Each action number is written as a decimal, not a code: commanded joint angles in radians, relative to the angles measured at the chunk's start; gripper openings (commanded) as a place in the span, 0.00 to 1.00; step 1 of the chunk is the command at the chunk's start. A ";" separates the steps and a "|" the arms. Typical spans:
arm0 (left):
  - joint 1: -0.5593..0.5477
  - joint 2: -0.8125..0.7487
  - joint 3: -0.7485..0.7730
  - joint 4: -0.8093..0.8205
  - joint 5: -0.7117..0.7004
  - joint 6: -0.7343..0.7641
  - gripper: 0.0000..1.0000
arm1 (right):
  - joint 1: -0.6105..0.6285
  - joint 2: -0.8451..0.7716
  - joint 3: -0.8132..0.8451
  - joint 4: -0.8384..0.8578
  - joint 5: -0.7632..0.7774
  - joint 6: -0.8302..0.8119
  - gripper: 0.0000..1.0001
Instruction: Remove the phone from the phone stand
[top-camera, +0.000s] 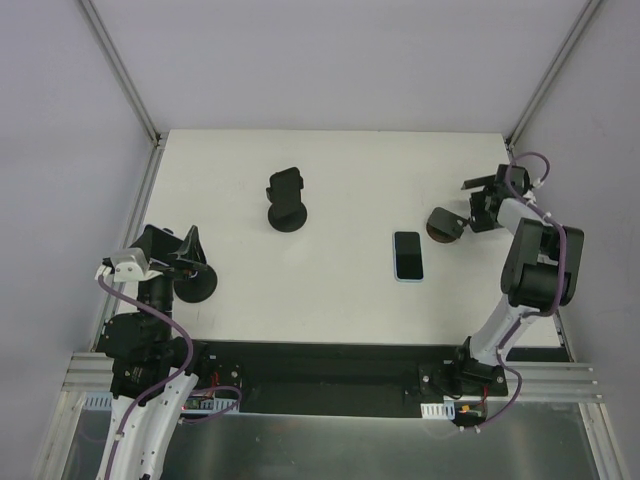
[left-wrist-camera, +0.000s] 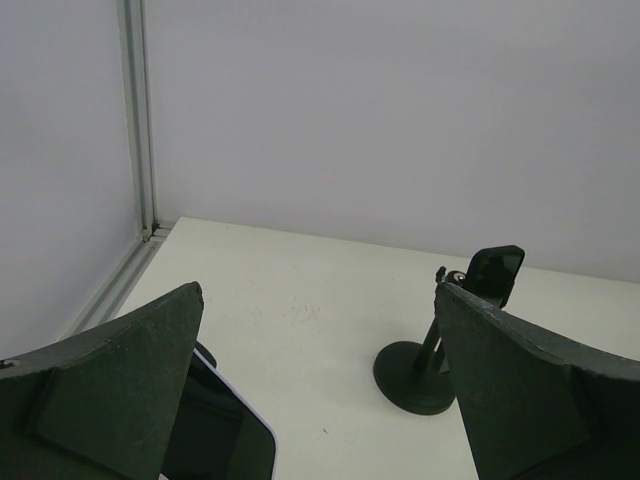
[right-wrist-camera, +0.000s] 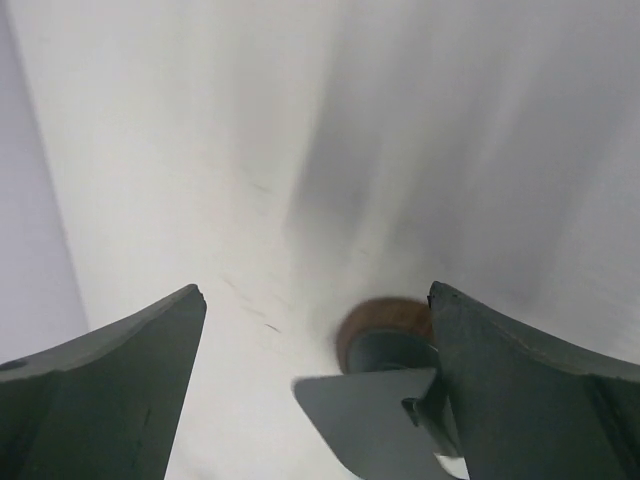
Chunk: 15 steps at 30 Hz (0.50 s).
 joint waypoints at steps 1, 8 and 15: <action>-0.008 -0.017 -0.004 0.031 -0.024 0.031 0.99 | 0.028 0.096 0.222 0.016 0.006 0.001 0.96; -0.008 0.155 0.021 0.009 0.013 -0.010 0.99 | 0.029 -0.044 0.172 -0.077 0.004 -0.169 0.96; -0.008 0.447 0.165 -0.101 0.132 -0.104 0.99 | 0.089 -0.346 -0.069 -0.111 0.046 -0.376 0.96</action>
